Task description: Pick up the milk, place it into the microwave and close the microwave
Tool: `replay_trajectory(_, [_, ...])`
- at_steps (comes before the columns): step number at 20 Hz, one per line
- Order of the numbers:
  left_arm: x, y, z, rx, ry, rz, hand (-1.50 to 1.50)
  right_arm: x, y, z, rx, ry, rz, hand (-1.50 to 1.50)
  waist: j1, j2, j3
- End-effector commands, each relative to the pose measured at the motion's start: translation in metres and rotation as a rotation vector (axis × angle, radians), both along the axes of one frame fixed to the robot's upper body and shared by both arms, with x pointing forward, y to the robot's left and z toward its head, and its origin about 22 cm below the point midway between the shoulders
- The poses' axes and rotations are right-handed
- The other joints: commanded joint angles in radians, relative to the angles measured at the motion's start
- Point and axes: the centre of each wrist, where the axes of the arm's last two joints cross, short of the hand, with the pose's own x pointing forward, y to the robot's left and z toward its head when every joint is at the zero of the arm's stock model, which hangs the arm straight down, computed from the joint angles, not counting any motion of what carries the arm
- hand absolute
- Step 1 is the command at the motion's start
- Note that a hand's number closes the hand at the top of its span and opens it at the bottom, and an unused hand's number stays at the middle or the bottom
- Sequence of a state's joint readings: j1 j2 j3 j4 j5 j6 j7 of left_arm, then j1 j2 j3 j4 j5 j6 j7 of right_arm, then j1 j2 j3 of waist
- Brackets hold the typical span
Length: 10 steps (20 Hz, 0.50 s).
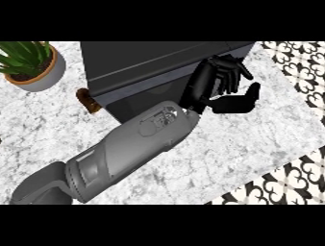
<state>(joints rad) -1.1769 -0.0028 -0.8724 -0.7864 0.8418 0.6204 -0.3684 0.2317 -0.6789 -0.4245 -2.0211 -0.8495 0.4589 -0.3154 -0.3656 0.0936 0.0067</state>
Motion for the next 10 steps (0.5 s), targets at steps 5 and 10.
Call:
replay_trajectory(5, [0.038, 0.073, -0.045, 0.042, 0.156, 0.294, -1.50, -0.010, -0.006, 0.006, 0.013, -0.009, -0.043, -1.50, 0.060, 0.012, -0.007])
replay_trajectory(10, [0.036, 0.073, -0.050, 0.039, 0.161, 0.265, -1.50, -0.017, -0.005, 0.008, 0.011, -0.007, -0.039, -1.50, 0.072, 0.008, -0.006])
